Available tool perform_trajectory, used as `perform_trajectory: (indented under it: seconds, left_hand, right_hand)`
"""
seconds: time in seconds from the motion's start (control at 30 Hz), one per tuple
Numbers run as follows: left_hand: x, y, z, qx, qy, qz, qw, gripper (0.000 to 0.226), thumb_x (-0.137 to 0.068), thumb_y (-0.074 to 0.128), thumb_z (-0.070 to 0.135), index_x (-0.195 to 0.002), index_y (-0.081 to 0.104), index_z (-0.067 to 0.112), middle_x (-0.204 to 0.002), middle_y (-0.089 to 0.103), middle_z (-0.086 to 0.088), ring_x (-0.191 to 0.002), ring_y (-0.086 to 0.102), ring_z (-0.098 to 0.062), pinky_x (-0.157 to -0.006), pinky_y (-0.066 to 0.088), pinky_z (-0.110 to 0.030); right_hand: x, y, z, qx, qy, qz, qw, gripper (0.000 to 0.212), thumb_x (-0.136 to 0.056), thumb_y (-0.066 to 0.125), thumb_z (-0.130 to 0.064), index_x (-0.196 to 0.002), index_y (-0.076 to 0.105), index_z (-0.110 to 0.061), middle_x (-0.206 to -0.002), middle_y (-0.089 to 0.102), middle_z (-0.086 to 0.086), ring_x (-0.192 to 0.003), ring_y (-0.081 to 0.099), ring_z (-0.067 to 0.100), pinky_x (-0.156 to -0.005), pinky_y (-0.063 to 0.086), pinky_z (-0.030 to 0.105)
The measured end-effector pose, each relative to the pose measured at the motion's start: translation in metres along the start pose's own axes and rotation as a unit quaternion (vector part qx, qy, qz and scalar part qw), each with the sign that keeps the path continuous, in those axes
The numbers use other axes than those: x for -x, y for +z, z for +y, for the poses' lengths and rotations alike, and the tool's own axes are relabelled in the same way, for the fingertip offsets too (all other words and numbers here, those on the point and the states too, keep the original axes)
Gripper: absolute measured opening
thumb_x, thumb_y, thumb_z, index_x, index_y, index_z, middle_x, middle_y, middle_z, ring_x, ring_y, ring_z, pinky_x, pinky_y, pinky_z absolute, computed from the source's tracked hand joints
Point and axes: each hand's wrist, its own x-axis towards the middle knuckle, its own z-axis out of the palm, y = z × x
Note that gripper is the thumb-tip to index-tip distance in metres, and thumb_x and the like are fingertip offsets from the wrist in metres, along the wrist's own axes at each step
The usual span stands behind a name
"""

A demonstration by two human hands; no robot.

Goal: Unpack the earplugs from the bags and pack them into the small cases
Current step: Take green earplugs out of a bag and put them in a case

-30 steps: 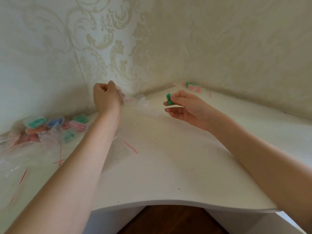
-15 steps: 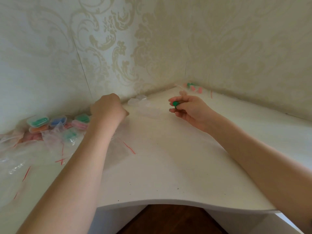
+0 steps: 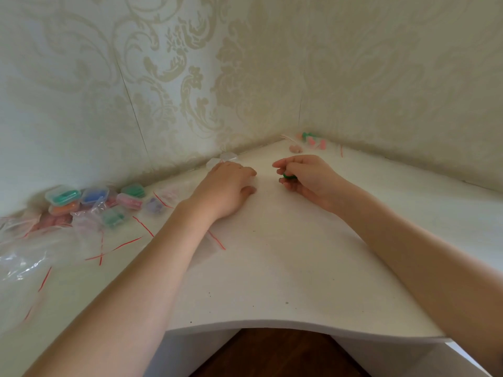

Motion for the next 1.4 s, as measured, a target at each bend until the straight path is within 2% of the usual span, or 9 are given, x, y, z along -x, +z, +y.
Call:
perform_trajectory:
  seconds: [0.17, 0.3, 0.47, 0.7, 0.9, 1.0, 1.23, 1.33, 1.4]
  left_hand:
    - [0.002, -0.007, 0.010, 0.127, -0.007, 0.102, 0.987, 0.043, -0.081, 0.072, 0.025, -0.121, 0.060, 0.015, -0.109, 0.050, 0.003, -0.102, 0.052, -0.017, -0.087, 0.040, -0.027]
    - [0.001, -0.008, 0.021, 0.177, 0.007, 0.142, 0.974, 0.047, -0.077, 0.074, 0.013, -0.121, 0.060, 0.010, -0.101, 0.040, 0.005, -0.080, 0.045, -0.011, -0.076, 0.041, -0.022]
    - [0.001, -0.007, 0.028, 0.195, 0.003, 0.155, 0.968, 0.045, -0.073, 0.075, 0.008, -0.111, 0.050, 0.012, -0.101, 0.051, 0.000, -0.067, 0.044, -0.002, -0.062, 0.038, -0.013]
    - [0.002, -0.008, 0.029, 0.148, 0.014, 0.161, 0.976, 0.040, -0.069, 0.081, 0.015, -0.099, 0.053, 0.009, -0.092, 0.048, 0.004, -0.072, 0.041, -0.010, -0.065, 0.034, -0.023]
    - [0.002, -0.005, 0.028, 0.202, 0.019, 0.157, 0.967, 0.038, -0.070, 0.080, 0.013, -0.101, 0.059, 0.010, -0.098, 0.061, -0.002, -0.089, 0.057, -0.019, -0.079, 0.050, -0.039]
    - [0.002, -0.009, 0.030, 0.271, -0.009, 0.149, 0.951, 0.038, -0.069, 0.082, 0.009, -0.102, 0.064, 0.010, -0.096, 0.065, 0.003, -0.095, 0.061, -0.017, -0.082, 0.052, -0.028]
    - [0.004, -0.017, 0.035, 0.324, -0.051, 0.144, 0.934, 0.038, -0.060, 0.087, 0.008, -0.092, 0.068, 0.005, -0.082, 0.066, 0.007, -0.085, 0.065, -0.006, -0.073, 0.044, -0.007]
    - [0.003, -0.018, 0.033, 0.382, -0.084, 0.174, 0.904, 0.028, -0.064, 0.085, 0.009, -0.085, 0.066, 0.003, -0.079, 0.072, 0.002, -0.075, 0.068, -0.003, -0.070, 0.047, -0.008]
    - [0.002, -0.019, 0.029, 0.442, -0.105, 0.178, 0.873, 0.029, -0.064, 0.085, 0.010, -0.086, 0.066, 0.006, -0.082, 0.074, -0.002, -0.077, 0.070, -0.008, -0.074, 0.053, -0.018]
  right_hand:
    - [0.003, 0.005, 0.000, 0.155, -0.048, 0.007, 0.987, 0.043, -0.086, 0.029, -0.003, -0.078, 0.069, -0.015, -0.067, 0.044, -0.001, -0.053, 0.038, 0.012, -0.049, 0.028, 0.023]
    - [0.007, 0.007, 0.000, 0.241, -0.098, 0.041, 0.965, 0.036, -0.095, 0.030, -0.010, -0.088, 0.065, -0.015, -0.065, 0.045, -0.009, -0.055, 0.039, 0.010, -0.052, 0.029, 0.024]
    - [0.008, 0.009, -0.004, 0.271, -0.092, 0.015, 0.958, 0.041, -0.092, 0.048, -0.052, -0.080, 0.059, -0.014, -0.059, 0.042, -0.009, -0.052, 0.037, 0.009, -0.054, 0.028, 0.025]
    - [0.009, 0.007, -0.001, 0.286, -0.089, 0.013, 0.954, 0.041, -0.082, 0.061, -0.058, -0.078, 0.063, -0.018, -0.054, 0.035, -0.010, -0.041, 0.030, 0.004, -0.047, 0.022, 0.023]
    - [0.009, 0.007, -0.002, 0.249, -0.094, -0.020, 0.964, 0.041, -0.090, 0.055, -0.041, -0.064, 0.042, -0.012, -0.053, 0.029, -0.004, -0.048, 0.023, 0.013, -0.050, 0.018, 0.029]
    - [0.010, 0.005, -0.004, 0.236, -0.088, -0.040, 0.967, 0.043, -0.094, 0.050, -0.032, -0.053, 0.043, -0.019, -0.050, 0.037, -0.006, -0.045, 0.029, 0.012, -0.048, 0.023, 0.026]
    - [0.009, 0.000, -0.006, 0.189, -0.056, -0.091, 0.976, 0.039, -0.097, 0.043, -0.027, -0.059, 0.054, -0.022, -0.047, 0.037, -0.009, -0.045, 0.027, 0.012, -0.047, 0.021, 0.025]
    - [0.009, 0.000, -0.004, 0.182, -0.066, -0.093, 0.977, 0.046, -0.097, 0.044, -0.039, -0.056, 0.060, -0.027, -0.051, 0.034, -0.006, -0.046, 0.026, 0.013, -0.046, 0.021, 0.026]
    - [0.008, 0.000, -0.003, 0.172, -0.099, -0.055, 0.979, 0.031, -0.094, 0.052, -0.043, -0.070, 0.061, -0.026, -0.049, 0.036, -0.007, -0.045, 0.028, 0.012, -0.046, 0.023, 0.025]
